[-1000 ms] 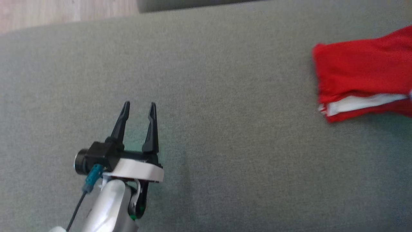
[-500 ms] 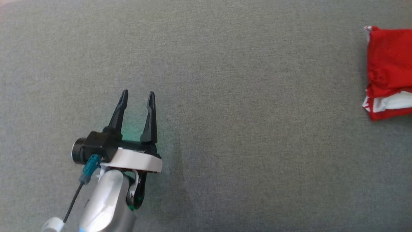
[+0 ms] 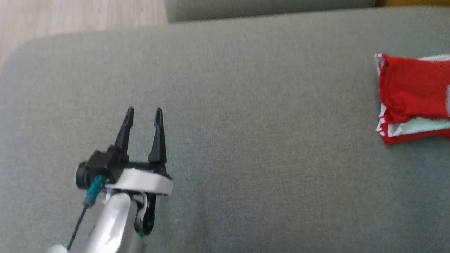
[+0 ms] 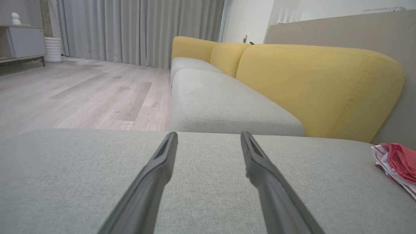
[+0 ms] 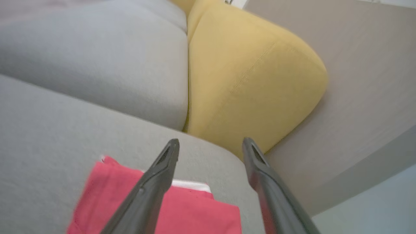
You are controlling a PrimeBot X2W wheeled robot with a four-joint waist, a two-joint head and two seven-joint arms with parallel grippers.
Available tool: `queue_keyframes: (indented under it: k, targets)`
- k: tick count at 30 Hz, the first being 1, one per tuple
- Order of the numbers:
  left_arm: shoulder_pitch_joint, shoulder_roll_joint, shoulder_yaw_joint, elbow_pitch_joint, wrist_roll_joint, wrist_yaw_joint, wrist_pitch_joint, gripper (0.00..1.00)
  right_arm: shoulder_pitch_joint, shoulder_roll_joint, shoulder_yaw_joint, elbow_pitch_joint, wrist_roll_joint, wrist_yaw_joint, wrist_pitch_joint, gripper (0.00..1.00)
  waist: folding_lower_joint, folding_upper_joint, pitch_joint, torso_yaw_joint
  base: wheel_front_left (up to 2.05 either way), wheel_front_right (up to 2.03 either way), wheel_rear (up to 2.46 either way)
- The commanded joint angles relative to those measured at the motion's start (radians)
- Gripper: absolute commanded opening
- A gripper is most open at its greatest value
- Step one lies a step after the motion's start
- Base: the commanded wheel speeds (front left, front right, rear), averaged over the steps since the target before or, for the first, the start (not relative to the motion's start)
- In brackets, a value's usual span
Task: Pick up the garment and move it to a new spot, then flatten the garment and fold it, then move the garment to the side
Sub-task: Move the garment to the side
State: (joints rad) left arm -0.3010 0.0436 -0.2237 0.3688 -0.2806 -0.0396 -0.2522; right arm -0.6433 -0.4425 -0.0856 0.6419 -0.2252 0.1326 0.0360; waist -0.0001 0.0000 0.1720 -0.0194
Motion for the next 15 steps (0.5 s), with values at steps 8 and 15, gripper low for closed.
queue_keyframes:
  k: [8,15]
  targets:
    - [0.067,0.007,0.076,-0.033,0.024,0.020,-0.010,1.00,0.141,0.273,-0.033,-0.253,0.171,-0.002,-0.105,1.00,0.0001,0.0000,-0.156,0.013,0.00,0.00,0.00]
    - [0.119,0.007,0.104,-0.064,-0.016,0.020,-0.010,1.00,0.328,0.386,0.011,-0.368,0.316,-0.002,-0.167,1.00,0.0001,0.0000,-0.181,0.031,0.00,0.00,0.00]
